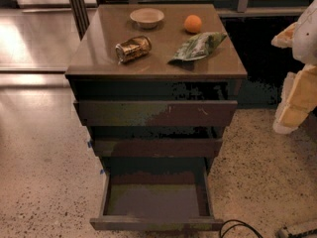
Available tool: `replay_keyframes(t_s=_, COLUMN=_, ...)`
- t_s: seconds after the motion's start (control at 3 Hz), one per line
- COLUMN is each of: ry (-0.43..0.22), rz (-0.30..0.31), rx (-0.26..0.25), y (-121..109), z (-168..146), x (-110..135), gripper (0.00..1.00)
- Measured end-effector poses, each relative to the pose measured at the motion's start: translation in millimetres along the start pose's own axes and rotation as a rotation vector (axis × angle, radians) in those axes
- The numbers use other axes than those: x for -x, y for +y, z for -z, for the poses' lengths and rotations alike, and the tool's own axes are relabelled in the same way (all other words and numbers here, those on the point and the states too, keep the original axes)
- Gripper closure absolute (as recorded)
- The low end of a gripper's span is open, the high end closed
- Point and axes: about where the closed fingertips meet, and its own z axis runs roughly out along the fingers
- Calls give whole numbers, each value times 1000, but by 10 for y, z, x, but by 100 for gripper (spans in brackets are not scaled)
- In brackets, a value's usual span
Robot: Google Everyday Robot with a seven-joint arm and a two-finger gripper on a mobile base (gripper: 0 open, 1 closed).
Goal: Close bottom drawer
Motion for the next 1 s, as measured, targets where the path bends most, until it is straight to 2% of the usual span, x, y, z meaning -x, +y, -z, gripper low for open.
replay_keyframes(t_s=0.33, ry=0, rz=0, rx=0, y=0, z=-1, x=0, gripper=0)
replay_keyframes(t_s=0.67, ry=-1, rz=-23, rx=20, y=86, z=-260, x=-79, gripper=0)
replay_keyframes(t_s=1.0, ry=-90, rz=-33, rx=82, y=425, z=-1014, x=-187, gripper=0)
